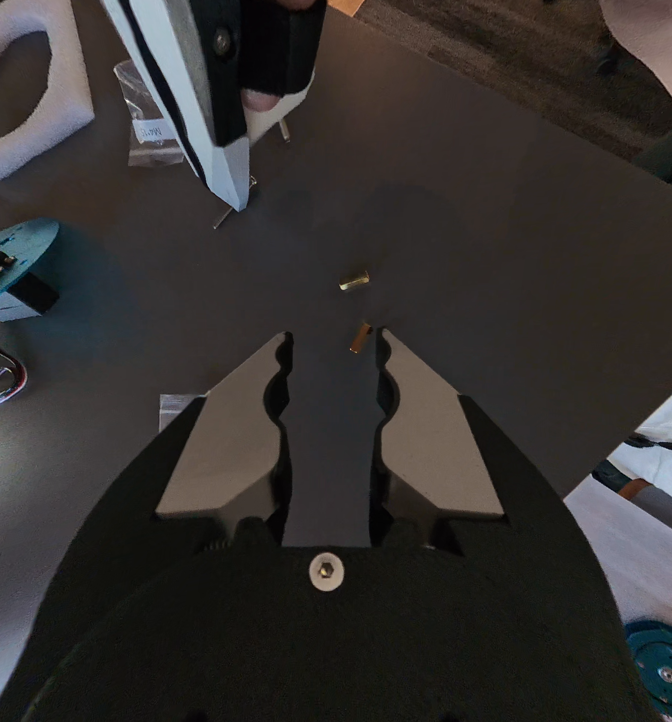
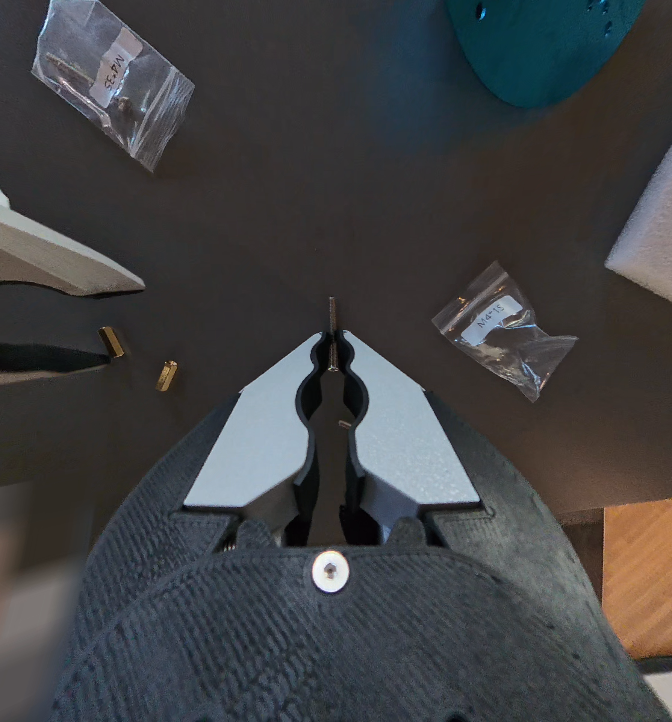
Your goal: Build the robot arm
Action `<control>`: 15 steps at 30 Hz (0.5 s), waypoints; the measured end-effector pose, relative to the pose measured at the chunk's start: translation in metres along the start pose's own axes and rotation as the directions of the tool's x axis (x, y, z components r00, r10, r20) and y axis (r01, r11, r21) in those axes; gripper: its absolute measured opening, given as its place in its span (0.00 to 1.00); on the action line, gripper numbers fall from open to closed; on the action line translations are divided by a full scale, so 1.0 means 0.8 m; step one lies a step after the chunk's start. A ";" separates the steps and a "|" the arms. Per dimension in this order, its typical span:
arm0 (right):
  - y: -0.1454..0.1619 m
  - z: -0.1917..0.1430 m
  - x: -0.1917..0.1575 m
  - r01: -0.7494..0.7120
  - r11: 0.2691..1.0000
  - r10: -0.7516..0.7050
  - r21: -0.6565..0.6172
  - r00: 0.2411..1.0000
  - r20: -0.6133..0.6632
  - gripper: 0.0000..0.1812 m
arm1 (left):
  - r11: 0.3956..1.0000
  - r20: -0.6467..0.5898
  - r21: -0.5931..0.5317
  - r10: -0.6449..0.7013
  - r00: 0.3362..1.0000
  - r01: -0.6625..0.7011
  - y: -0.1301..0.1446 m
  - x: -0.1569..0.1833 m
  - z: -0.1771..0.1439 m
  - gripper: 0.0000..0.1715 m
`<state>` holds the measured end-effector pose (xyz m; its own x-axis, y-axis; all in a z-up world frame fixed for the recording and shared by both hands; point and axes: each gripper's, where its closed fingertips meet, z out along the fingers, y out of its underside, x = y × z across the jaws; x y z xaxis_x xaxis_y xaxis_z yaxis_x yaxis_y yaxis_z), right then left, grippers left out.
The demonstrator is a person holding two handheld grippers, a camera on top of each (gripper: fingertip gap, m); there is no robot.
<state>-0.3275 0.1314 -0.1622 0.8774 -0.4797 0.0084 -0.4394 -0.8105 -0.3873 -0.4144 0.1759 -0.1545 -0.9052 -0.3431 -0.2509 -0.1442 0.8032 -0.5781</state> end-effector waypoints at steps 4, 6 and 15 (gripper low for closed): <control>-0.013 -0.027 0.001 0.127 0.952 -0.127 0.278 0.992 -0.016 0.01 | 1.000 0.019 -0.009 0.022 1.000 -0.021 0.007 0.003 0.001 0.03; -0.009 -0.065 -0.012 0.169 0.824 -0.228 0.541 0.973 0.043 0.01 | 0.999 0.045 0.000 0.034 0.998 -0.034 0.007 0.005 0.000 0.02; 0.059 -0.088 -0.040 0.200 0.548 -0.444 0.812 0.893 0.079 0.01 | 1.000 0.095 0.010 0.015 0.995 -0.016 0.013 0.007 -0.005 0.02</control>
<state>-0.3900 0.0847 -0.1157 0.9935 -0.0416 0.1064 0.0915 -0.2670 -0.9593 -0.4223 0.1839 -0.1590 -0.8650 -0.3762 -0.3322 -0.1261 0.8036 -0.5817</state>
